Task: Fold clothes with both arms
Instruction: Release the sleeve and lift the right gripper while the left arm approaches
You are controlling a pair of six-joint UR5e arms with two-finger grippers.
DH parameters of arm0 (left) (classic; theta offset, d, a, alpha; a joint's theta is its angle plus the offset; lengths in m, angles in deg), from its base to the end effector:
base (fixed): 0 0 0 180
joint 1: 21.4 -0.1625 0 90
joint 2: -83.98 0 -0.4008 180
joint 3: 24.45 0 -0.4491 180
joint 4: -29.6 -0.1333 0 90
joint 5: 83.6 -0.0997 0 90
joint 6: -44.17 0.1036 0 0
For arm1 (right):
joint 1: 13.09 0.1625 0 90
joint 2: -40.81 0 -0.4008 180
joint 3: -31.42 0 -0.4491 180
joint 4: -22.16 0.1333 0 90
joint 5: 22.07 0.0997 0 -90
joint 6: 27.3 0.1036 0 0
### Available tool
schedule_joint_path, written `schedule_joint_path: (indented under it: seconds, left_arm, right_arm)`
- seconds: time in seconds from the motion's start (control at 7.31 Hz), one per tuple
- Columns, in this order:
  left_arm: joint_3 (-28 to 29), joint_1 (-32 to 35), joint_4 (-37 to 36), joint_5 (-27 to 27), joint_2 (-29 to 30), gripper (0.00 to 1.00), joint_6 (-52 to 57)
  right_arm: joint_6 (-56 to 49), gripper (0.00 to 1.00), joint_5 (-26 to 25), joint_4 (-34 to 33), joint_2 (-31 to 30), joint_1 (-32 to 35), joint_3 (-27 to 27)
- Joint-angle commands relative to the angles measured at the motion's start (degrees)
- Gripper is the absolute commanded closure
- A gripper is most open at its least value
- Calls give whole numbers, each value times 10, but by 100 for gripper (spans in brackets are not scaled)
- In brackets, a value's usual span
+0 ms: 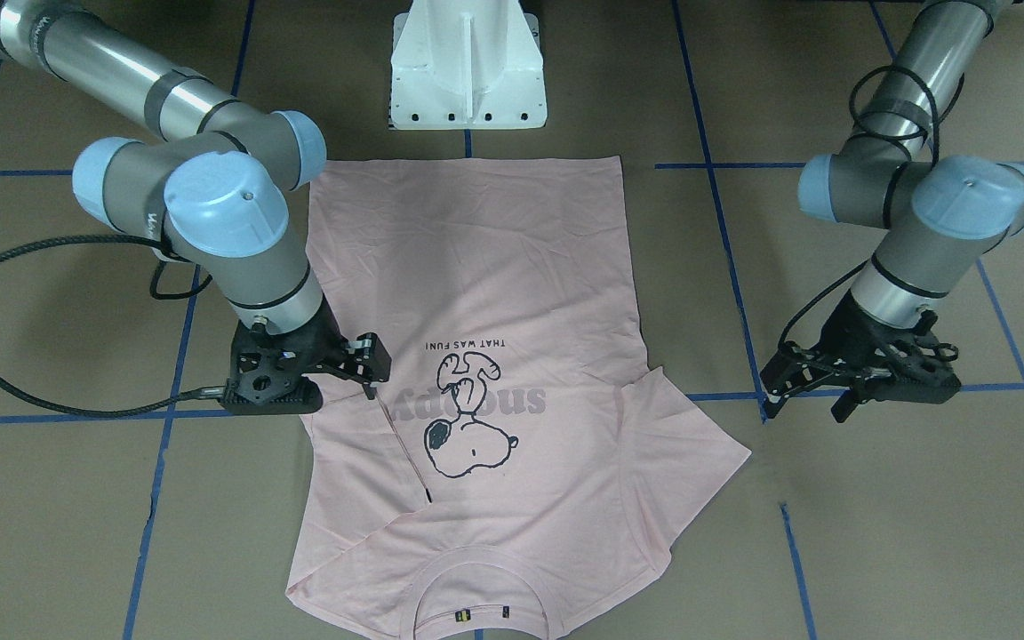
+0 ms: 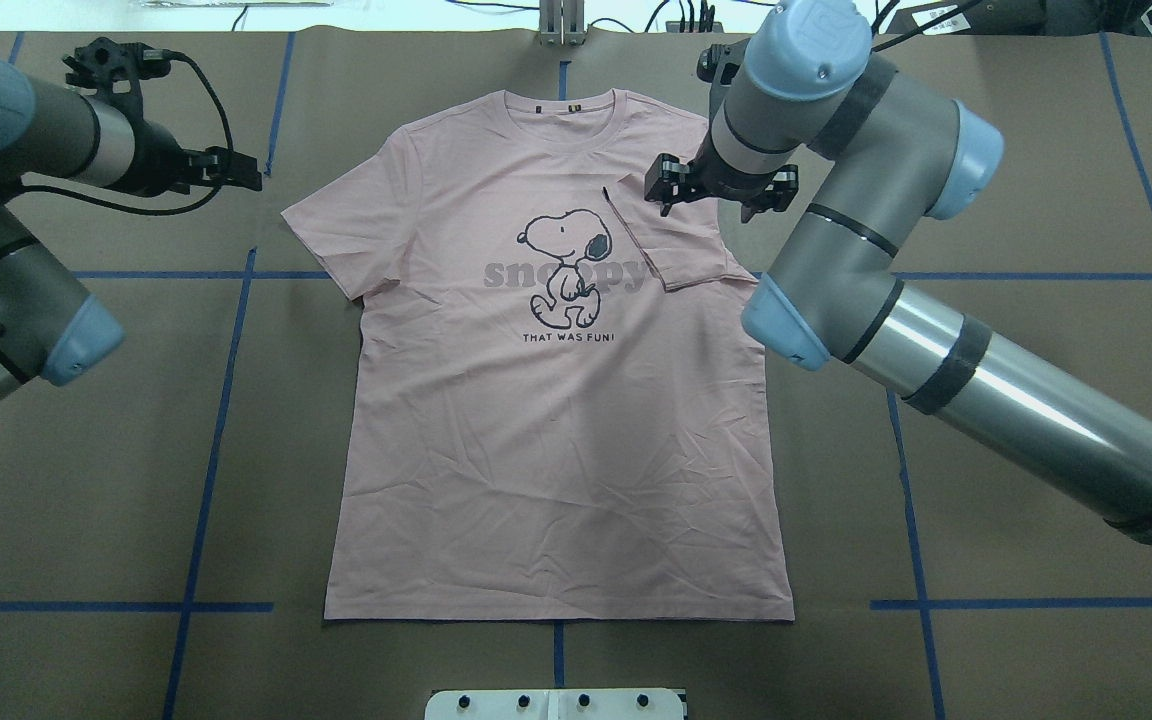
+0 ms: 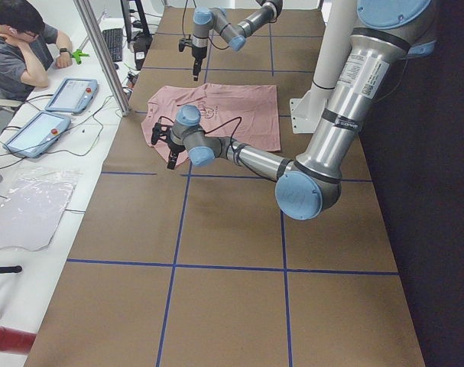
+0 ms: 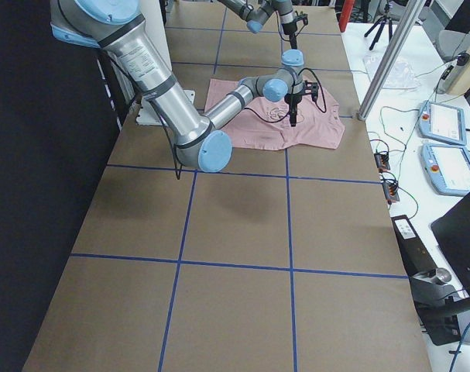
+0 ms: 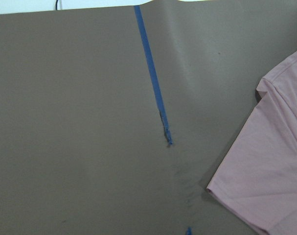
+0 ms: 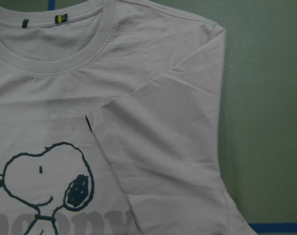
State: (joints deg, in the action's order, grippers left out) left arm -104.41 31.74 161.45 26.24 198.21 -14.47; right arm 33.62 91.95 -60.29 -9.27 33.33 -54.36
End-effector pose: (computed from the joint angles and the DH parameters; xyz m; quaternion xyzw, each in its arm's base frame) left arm 0.3632 -0.6481 0.3896 0.1986 0.4448 -0.0848 0.8692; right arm -0.4575 -0.6129 0.2084 0.0677 -0.4034 0.0613 0.9104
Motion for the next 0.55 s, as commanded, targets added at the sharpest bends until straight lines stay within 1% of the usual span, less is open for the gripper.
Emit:
schedule_joint_path:
  seconds: [0.0,0.14,0.27,0.41]
  left_arm:
    - [60,-44,1,-80,41,0,-38]
    - [68,-61,2,-100,44,0,-38]
    - [77,-65,3,-103,46,1,-37]
    - [100,-65,5,-103,60,2,-37]
  right_arm:
    - [-63,0,42,-32,-69,36,-82]
    - [-66,0,49,-30,-87,43,-97]
    - [-66,0,49,-28,-90,43,-101]
    - [-66,0,49,-26,-91,43,-101]
